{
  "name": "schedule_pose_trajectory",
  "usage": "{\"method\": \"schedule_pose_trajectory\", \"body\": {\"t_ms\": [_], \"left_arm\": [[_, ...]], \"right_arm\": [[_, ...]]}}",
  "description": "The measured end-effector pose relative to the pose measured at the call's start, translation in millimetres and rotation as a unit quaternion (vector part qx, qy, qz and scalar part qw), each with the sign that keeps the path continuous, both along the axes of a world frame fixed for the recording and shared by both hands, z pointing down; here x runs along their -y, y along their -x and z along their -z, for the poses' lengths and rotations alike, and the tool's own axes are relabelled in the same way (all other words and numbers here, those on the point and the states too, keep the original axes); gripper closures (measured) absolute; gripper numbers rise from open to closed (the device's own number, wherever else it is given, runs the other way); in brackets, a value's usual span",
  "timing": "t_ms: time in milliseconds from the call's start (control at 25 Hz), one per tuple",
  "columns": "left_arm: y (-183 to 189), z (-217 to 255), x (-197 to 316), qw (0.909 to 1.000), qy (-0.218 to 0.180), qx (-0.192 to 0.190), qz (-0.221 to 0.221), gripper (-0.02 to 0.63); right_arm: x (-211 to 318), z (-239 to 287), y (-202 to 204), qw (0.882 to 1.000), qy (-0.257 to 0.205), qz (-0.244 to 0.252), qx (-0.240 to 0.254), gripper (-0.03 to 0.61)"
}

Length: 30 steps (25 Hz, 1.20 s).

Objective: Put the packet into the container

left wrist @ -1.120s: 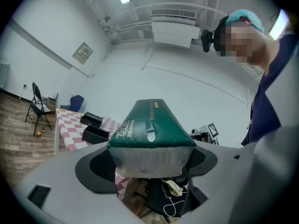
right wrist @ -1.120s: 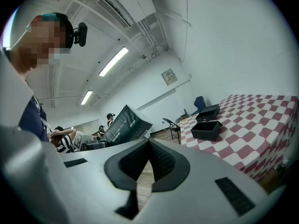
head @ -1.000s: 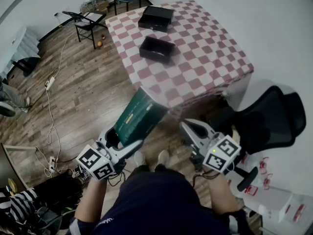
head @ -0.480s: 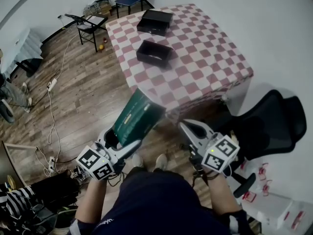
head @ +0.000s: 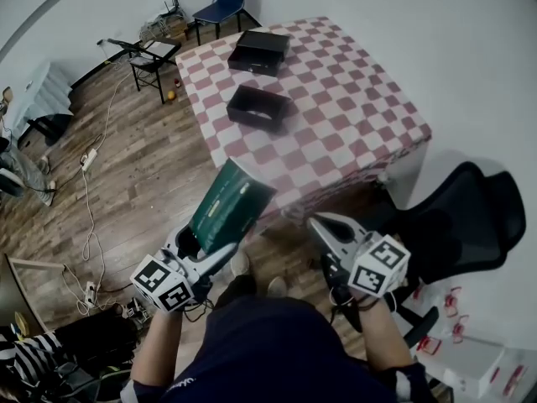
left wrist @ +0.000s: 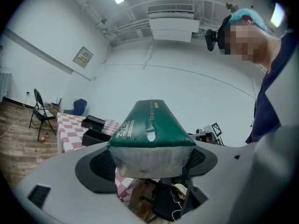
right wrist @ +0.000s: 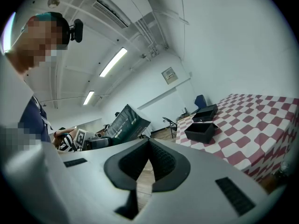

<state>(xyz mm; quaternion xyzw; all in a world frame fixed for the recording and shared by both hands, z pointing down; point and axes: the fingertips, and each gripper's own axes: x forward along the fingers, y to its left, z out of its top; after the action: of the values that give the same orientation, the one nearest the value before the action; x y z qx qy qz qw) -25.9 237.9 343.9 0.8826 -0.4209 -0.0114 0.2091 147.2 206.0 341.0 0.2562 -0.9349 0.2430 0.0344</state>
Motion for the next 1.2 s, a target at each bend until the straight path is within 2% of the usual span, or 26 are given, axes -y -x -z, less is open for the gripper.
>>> {"method": "schedule_pose_trajectory", "body": {"t_ms": [160,320,600,840,1200], "left_arm": [[-9.5,-7.8,9.8,0.9999,0.006,-0.004,-0.010,0.166],[-2.9,-24.5,45.8,0.9996,0.019,-0.009,-0.021,0.166],[42.0,-44.3,138.6,0.9980,0.038,-0.014,-0.049,0.166],[82.5,-58.8,209.9,0.9959,0.046,-0.002,-0.078,0.166],[110.0,-83.5,281.2,0.9910,0.055,0.009,-0.121,0.166]], "right_arm": [[5.6,-6.5,-8.0,1.000,0.010,-0.006,-0.010,0.561],[35.5,-19.4,-2.7,0.999,0.023,-0.018,-0.016,0.561],[121.2,-37.8,46.7,0.997,0.048,-0.058,-0.015,0.561],[185.5,-47.9,86.3,0.995,0.054,-0.084,-0.025,0.561],[243.5,-64.6,108.8,0.989,0.067,-0.122,-0.048,0.561]]}}
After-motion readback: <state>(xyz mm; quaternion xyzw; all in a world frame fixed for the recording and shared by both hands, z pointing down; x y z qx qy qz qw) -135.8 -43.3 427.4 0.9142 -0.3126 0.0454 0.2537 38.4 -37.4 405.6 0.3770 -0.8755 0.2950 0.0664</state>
